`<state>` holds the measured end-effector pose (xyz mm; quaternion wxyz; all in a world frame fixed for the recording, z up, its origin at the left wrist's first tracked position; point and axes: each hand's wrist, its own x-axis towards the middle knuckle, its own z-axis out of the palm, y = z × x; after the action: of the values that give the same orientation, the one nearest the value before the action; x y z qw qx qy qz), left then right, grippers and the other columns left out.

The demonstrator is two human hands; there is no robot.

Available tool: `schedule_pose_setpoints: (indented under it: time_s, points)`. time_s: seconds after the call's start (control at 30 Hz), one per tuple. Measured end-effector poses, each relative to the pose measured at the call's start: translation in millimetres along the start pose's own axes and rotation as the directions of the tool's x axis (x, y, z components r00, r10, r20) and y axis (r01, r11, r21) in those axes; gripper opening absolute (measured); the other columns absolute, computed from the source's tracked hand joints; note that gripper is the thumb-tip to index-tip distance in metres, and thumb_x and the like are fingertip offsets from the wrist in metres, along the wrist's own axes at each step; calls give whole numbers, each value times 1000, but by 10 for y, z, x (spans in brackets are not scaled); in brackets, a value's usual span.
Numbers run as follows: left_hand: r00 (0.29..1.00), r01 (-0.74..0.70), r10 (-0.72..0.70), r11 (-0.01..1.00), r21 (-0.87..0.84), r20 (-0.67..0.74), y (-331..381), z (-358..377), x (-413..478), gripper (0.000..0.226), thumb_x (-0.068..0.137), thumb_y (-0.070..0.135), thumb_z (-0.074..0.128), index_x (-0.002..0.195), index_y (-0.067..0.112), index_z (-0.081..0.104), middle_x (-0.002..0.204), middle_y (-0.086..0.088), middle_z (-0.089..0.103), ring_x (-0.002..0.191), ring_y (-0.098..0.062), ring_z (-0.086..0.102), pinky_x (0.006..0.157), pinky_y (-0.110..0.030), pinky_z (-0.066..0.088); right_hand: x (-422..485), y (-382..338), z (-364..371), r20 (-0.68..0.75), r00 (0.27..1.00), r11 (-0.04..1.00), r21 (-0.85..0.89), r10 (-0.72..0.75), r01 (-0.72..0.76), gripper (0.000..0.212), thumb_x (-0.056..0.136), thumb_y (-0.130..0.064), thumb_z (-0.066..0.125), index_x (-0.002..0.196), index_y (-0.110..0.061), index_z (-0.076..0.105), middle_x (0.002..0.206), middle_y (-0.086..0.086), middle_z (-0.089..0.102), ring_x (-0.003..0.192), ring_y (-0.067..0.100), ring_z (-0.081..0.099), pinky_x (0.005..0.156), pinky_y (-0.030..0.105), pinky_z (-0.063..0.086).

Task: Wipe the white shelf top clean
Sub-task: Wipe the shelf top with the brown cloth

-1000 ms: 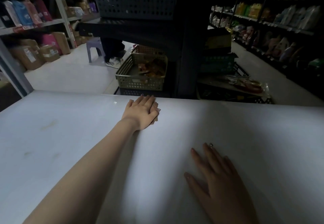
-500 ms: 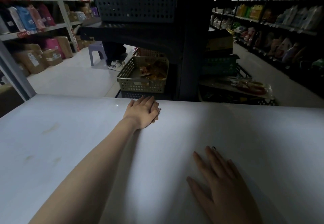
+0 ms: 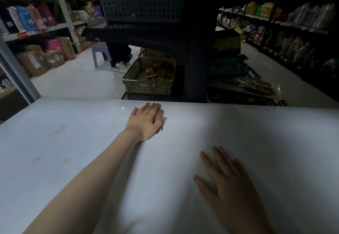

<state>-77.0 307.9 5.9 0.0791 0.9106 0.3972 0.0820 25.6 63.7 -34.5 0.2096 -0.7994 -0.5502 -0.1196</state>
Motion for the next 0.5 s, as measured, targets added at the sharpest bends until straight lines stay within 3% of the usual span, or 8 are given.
schedule_pose_setpoints:
  time_s: [0.17,0.33,0.5]
  points:
    - [1000,-7,7,1000,3,20,-2,-4,-179,55,97,44,25,148,25,13,156,8,14,143,-10,3,114,-36,3,-3,-16,-41,48,999,1000,-17,19,-18,57,79,-53,39,121,-21,63,129,11,58,124,15,37,97,33,24]
    - [999,-11,11,1000,7,31,5,-11,-388,55,98,44,25,148,26,11,156,8,12,143,-9,2,114,-36,2,-15,-58,-104,94,994,998,-41,48,-44,57,80,-53,38,119,-21,64,126,11,60,118,24,56,97,32,25]
    - [999,-7,7,1000,-4,38,18,-17,-595,56,98,45,23,148,26,10,156,10,10,143,-8,1,114,-34,1,-2,-104,-191,184,979,996,-19,91,-89,62,80,-57,32,124,-23,61,133,10,55,124,22,51,101,31,18]
